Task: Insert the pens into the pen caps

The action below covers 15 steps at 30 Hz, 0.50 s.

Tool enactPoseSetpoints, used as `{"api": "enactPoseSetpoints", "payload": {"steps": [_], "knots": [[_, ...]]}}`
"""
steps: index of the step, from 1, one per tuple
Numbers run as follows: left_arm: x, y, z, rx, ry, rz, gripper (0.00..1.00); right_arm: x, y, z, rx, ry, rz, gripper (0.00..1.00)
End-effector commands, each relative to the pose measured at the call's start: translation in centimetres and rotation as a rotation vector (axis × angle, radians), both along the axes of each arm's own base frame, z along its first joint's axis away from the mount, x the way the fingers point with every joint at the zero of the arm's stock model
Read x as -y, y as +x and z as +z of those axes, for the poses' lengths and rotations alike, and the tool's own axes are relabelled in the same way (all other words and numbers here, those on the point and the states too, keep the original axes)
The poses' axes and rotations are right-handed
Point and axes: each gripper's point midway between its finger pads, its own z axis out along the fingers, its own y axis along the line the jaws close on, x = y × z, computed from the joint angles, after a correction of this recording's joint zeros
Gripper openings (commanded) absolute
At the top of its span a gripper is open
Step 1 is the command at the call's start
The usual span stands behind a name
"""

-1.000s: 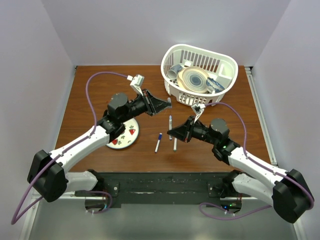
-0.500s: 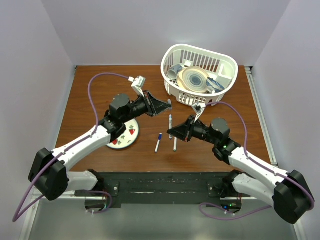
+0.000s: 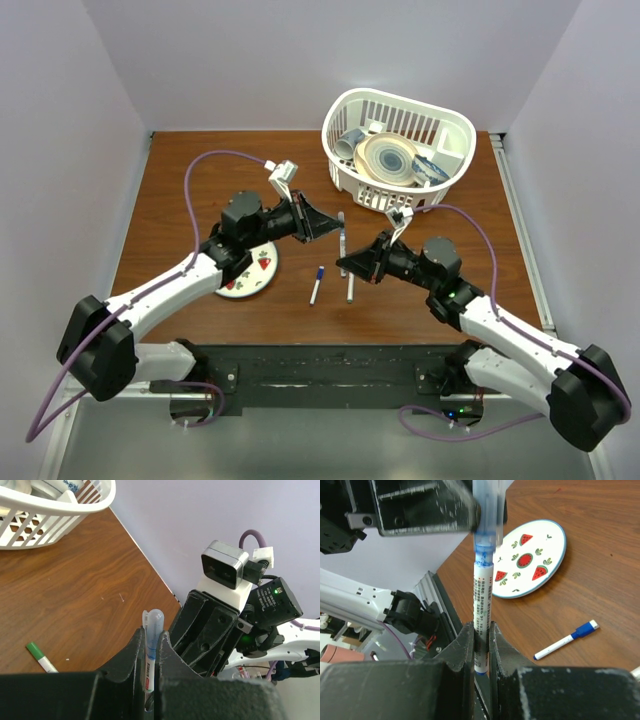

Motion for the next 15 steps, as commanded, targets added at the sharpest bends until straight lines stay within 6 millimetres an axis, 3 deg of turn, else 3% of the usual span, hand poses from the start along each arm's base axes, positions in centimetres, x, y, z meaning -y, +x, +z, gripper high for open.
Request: {"api": "enactPoseSetpoints", "payload": {"steps": [1, 7, 9, 13, 15], "knots": [[-0.1, -1.0, -0.9, 0.004, 0.034, -0.033, 0.0, 0.4, 0.9, 2.6, 0.096, 0.033, -0.055, 0.0], [0.8, -2.8, 0.4, 0.03, -0.022, -0.132, 0.01, 0.2, 1.1, 3.0, 0.097, 0.035, -0.055, 0.0], [0.9, -3.4, 0.8, 0.045, -0.043, -0.16, 0.07, 0.2, 1.1, 3.2, 0.102, 0.036, -0.057, 0.0], [0.7, -3.6, 1.4, 0.058, -0.057, -0.162, 0.3, 0.2, 0.9, 3.7, 0.114, 0.034, -0.048, 0.0], [0.7, -3.6, 1.8, 0.065, -0.066, -0.16, 0.36, 0.1, 0.7, 3.7, 0.11, 0.035, -0.034, 0.0]]}}
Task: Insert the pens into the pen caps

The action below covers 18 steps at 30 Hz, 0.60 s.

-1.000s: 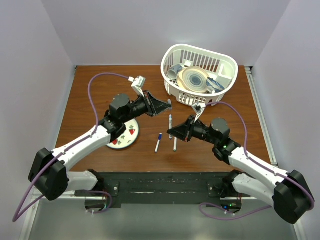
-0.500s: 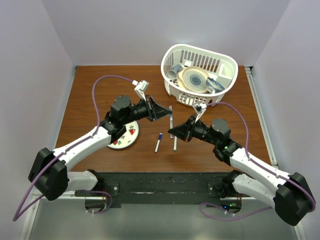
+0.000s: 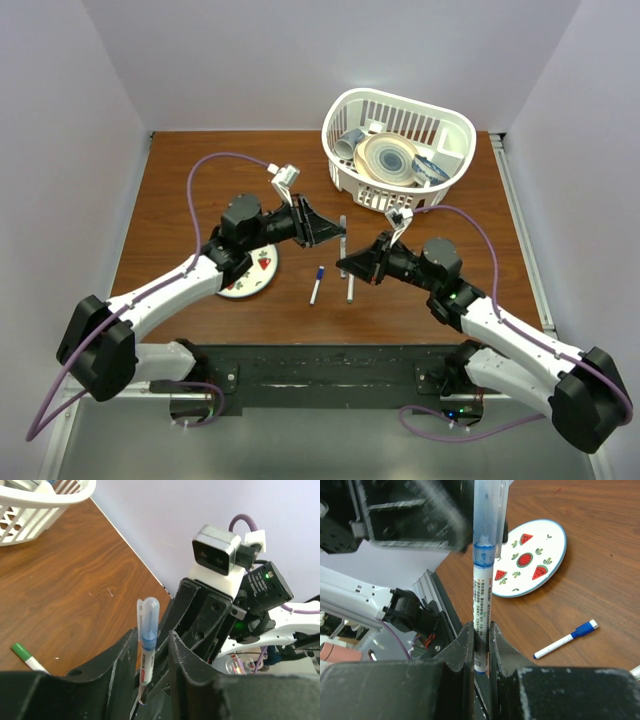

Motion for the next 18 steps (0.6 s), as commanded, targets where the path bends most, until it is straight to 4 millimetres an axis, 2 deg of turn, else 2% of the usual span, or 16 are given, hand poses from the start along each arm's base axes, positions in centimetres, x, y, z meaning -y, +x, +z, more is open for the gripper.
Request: {"api": "enactPoseSetpoints", "payload": {"steps": [1, 8, 11, 18], "knots": [[0.3, -2.3, 2.1, 0.052, -0.056, -0.093, 0.38, 0.0, 0.8, 3.5, 0.091, 0.049, -0.023, 0.0], [0.6, -2.2, 2.0, 0.051, -0.063, -0.098, 0.47, -0.1, 0.3, 3.5, 0.076, 0.068, -0.008, 0.0], [0.8, -2.3, 1.9, 0.049, -0.067, -0.107, 0.46, 0.0, 0.4, 3.7, 0.077, 0.072, -0.011, 0.0], [1.5, -2.7, 0.8, 0.044, -0.035, -0.114, 0.37, 0.0, 0.4, 4.2, 0.08, 0.079, -0.012, 0.0]]}}
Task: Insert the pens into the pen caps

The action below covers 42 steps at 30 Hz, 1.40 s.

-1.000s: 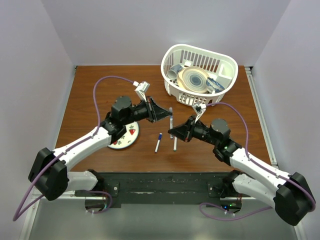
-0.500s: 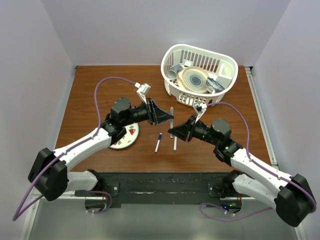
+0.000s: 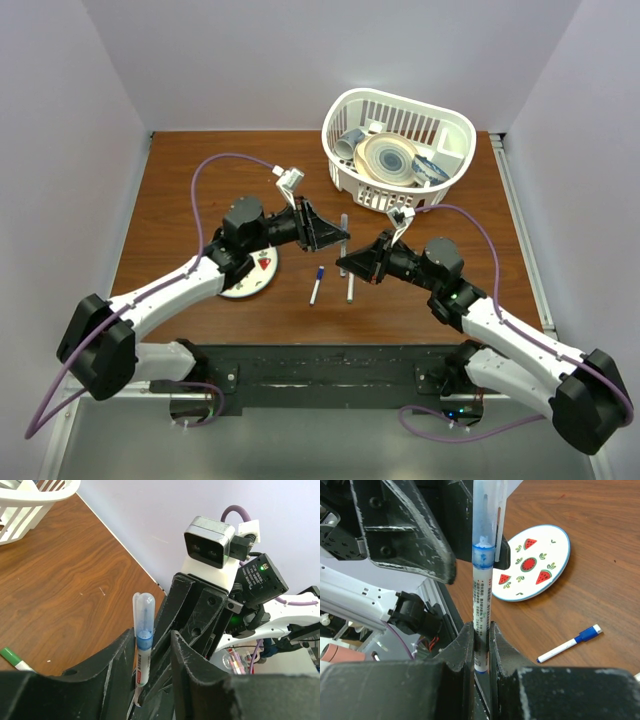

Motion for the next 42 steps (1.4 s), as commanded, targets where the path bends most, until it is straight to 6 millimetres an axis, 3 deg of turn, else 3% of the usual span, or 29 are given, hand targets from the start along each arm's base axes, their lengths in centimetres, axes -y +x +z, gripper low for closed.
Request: {"api": "enactPoseSetpoints", "payload": {"steps": [1, 2, 8, 13, 15, 16, 20, 23, 26, 29, 30, 31, 34, 35, 36, 38, 42], "knots": [[0.8, -1.3, 0.4, 0.032, -0.018, -0.052, 0.36, -0.1, 0.5, 3.4, 0.071, 0.061, -0.013, 0.0], [0.8, -1.4, 0.4, 0.031, -0.017, -0.054, 0.34, -0.1, 0.5, 3.3, 0.07, 0.062, -0.015, 0.0], [1.1, -1.8, 1.1, 0.053, -0.033, -0.072, 0.01, 0.0, 0.6, 2.9, 0.059, 0.054, -0.022, 0.0], [1.2, -2.1, 1.4, 0.045, -0.045, -0.081, 0.0, 0.1, 0.7, 2.8, 0.051, 0.048, -0.039, 0.01], [1.2, -2.2, 1.7, 0.047, -0.057, -0.083, 0.0, 0.2, 0.9, 2.7, 0.041, 0.047, -0.047, 0.07], [1.1, -2.3, 1.9, 0.048, -0.063, -0.084, 0.0, 0.1, 0.8, 2.7, 0.038, 0.049, -0.041, 0.17], [0.8, -2.3, 2.8, 0.07, -0.088, -0.066, 0.0, -0.2, 0.2, 2.7, 0.024, 0.068, -0.007, 0.33], [0.6, -2.3, 3.1, 0.077, -0.097, -0.051, 0.0, -0.5, -0.1, 2.9, 0.017, 0.081, 0.026, 0.42], [0.5, -2.4, 3.4, 0.075, -0.113, -0.049, 0.0, -0.9, -0.4, 2.6, 0.001, 0.085, 0.055, 0.44], [0.4, -2.5, 3.8, 0.082, -0.129, -0.048, 0.0, -1.2, -0.7, 2.7, -0.006, 0.108, 0.081, 0.29], [0.5, -2.5, 3.9, 0.084, -0.131, -0.05, 0.0, -1.3, -0.7, 3.0, 0.0, 0.12, 0.085, 0.12], [0.4, -2.6, 4.1, 0.09, -0.135, -0.053, 0.0, -1.3, -0.8, 3.1, 0.005, 0.125, 0.092, 0.05], [0.5, -3.0, 4.7, 0.119, -0.142, -0.077, 0.0, -1.4, -1.4, 4.2, 0.036, 0.158, 0.123, 0.0], [0.5, -3.0, 4.8, 0.127, -0.137, -0.079, 0.19, -1.3, -1.7, 4.5, 0.049, 0.167, 0.13, 0.0], [0.5, -3.0, 4.8, 0.127, -0.135, -0.079, 0.31, -1.3, -1.9, 5.0, 0.069, 0.179, 0.142, 0.0], [0.4, -3.1, 5.3, 0.15, -0.136, -0.078, 0.48, -1.2, -2.0, 5.3, 0.086, 0.183, 0.14, 0.0], [0.3, -3.0, 5.9, 0.187, -0.117, -0.074, 0.64, -1.1, -2.1, 5.3, 0.094, 0.182, 0.141, 0.0]]}}
